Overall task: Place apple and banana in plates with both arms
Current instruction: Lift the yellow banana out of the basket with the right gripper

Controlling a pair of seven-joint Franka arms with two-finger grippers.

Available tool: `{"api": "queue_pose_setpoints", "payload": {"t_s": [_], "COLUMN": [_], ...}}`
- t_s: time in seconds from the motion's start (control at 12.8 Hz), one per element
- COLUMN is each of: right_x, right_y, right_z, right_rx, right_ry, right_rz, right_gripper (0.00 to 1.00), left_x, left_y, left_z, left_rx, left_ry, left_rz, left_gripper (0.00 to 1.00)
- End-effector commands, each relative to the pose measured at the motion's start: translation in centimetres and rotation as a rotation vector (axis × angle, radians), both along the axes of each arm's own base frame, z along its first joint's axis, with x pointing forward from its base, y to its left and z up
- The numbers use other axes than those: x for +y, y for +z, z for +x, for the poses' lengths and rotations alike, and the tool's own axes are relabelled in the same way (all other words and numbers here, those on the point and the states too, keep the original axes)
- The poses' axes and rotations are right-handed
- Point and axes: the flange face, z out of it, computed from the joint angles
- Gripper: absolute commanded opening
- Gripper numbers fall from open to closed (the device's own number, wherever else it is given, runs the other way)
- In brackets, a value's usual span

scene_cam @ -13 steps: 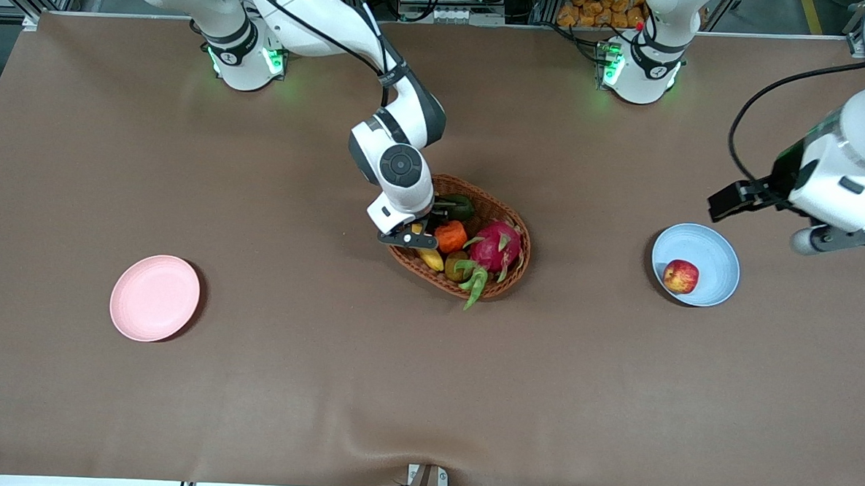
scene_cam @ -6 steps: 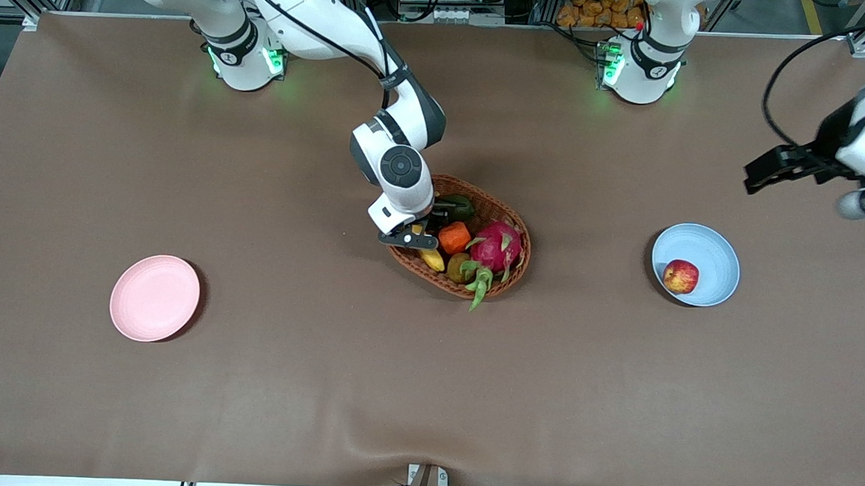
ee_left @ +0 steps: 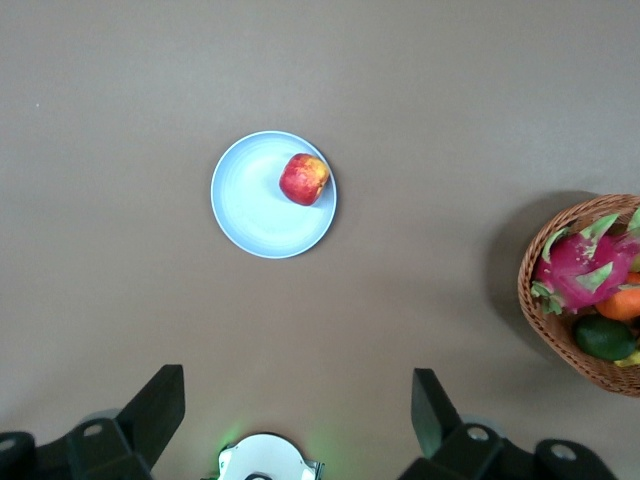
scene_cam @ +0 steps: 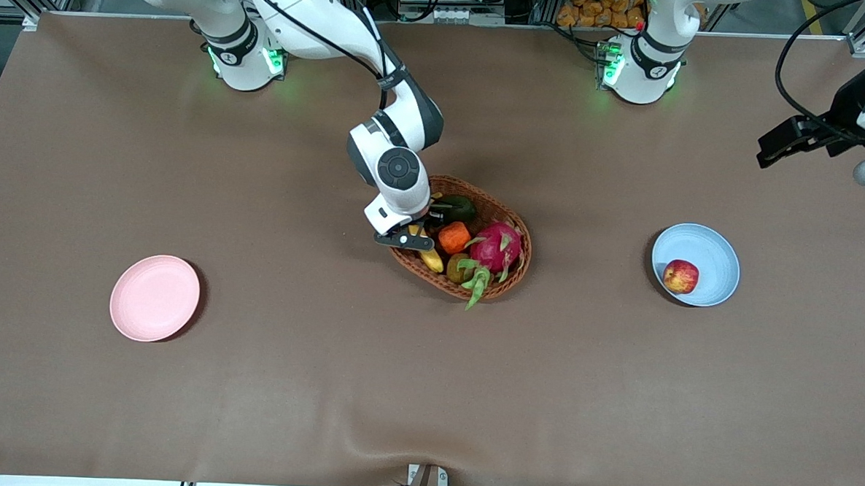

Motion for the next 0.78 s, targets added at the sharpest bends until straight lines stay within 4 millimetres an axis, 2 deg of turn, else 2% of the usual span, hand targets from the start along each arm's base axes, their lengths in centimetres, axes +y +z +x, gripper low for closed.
{"api": "queue_pose_setpoints", "payload": {"t_s": [0.0,0.16,0.39,0.47,0.7], "right_x": [1.1,1.0,0.4,-0.1,-3.0], "right_y": [-0.4,3.1,9.0,10.1,11.0], "right_z": [-0.2,0.5,2.9,3.7,5.7], "right_rx": [-0.023,-0.01,0.014,0.029,0.033], "right_ry": [-0.013,-0.012,-0.007,-0.008,0.047], "right_rz": [0.03,0.041,0.051,0.043,0.034], "right_gripper": [0.0,0.0,0.0,0.0,0.0], "left_x": [0.0,-0.2,0.6,0.6,0.3], "left_y": [0.8,1.3,1.4,1.5,1.5], "left_z": [-2.3,-2.8,-2.8,-2.9,-2.3], "left_rx": [-0.031,-0.04,-0.047,-0.048,-0.078], "left_ry": [-0.004,-0.006,0.009,0.009,0.009], "left_rz": [-0.03,-0.042,-0.046,-0.044,-0.044], "left_gripper": [1.0,1.0,1.0,1.0,1.0]}}
